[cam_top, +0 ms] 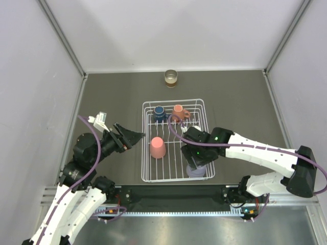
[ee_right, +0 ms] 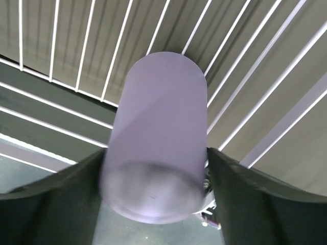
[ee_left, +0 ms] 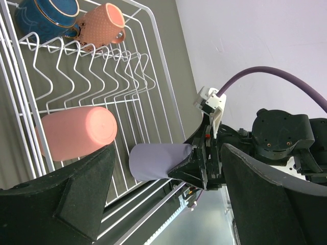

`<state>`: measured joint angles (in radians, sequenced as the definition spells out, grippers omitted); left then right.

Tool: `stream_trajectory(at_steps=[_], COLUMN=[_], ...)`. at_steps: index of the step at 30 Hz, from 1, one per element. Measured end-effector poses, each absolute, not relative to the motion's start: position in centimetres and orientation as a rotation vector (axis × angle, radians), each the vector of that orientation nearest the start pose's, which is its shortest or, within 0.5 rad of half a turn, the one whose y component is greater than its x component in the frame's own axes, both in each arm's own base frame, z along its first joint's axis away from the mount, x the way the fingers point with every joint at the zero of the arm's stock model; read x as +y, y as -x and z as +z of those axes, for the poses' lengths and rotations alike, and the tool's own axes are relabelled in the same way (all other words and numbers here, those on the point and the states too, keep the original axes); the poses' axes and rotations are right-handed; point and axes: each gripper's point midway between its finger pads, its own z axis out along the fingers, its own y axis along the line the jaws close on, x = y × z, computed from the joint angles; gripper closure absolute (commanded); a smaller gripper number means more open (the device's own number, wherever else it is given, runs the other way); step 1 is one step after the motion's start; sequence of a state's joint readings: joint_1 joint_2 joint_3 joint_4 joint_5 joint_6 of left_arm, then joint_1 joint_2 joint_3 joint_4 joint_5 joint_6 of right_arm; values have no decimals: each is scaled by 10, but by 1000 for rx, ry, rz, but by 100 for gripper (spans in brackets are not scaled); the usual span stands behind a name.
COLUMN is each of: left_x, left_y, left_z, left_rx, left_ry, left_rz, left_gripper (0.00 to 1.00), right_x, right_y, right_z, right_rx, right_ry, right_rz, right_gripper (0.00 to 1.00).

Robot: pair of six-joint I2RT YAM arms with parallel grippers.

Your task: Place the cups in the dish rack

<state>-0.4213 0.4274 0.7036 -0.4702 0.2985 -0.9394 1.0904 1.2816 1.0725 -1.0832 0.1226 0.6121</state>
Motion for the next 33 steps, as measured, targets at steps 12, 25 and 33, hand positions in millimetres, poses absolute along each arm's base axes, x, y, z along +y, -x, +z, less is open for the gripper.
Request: stream_trajectory(at_steps=[12,25,33], left_x=[-166,-164,-160], left_y=[-166,-154,-134], left_z=[281,284,283], left_rx=[1901,1881,1873], left_ry=[256,230,210], left_rz=[-1221,-1247,-1274], left_gripper=[11,11,11], right_x=[206,240,257], right_y=[-107,-167,-276], right_z=[125,199,235], right_rx=[2790,2628,2556], right_ry=[651,605,451], right_rz=[161,144,121], right_gripper=[0,0,0])
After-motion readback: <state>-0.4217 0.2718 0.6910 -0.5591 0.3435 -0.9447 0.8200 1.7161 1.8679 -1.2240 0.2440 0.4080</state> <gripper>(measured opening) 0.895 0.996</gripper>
